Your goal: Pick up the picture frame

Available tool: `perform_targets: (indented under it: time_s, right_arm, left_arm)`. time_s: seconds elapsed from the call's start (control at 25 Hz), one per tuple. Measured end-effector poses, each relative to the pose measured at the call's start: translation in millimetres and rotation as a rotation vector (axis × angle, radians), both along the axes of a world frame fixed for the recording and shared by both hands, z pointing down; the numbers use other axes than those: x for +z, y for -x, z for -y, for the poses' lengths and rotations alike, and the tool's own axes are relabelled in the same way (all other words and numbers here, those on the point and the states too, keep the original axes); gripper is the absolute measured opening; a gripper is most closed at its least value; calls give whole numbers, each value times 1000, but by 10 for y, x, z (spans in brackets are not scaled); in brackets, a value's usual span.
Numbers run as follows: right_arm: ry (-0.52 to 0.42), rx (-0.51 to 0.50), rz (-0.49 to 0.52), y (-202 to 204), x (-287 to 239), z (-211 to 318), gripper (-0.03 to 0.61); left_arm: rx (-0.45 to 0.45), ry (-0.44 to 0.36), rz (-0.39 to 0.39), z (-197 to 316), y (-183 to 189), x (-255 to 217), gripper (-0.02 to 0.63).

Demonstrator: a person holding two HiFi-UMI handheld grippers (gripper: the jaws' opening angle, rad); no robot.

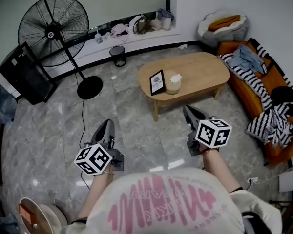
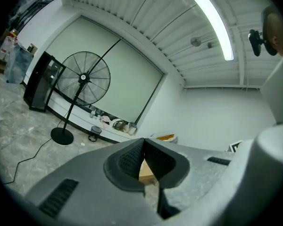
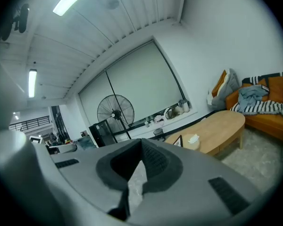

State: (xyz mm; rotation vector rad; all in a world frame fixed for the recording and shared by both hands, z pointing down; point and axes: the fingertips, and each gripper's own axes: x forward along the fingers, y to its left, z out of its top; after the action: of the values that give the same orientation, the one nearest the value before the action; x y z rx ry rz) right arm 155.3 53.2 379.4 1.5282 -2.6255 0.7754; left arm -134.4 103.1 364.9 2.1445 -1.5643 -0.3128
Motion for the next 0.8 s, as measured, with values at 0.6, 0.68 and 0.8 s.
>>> perform_targets:
  time_s: [0.6,0.68,0.8]
  right_arm:
    - [189,17,-73,114,746,427,5]
    - [195,6,-76,167,791,571,6]
    - [217,-10,-80,244,885,811,6]
  left_arm:
    - [10,97,-28,390,148,513,3]
    - [17,103,-24,527,164,544,3]
    - [27,111,-9,772,176,560,3]
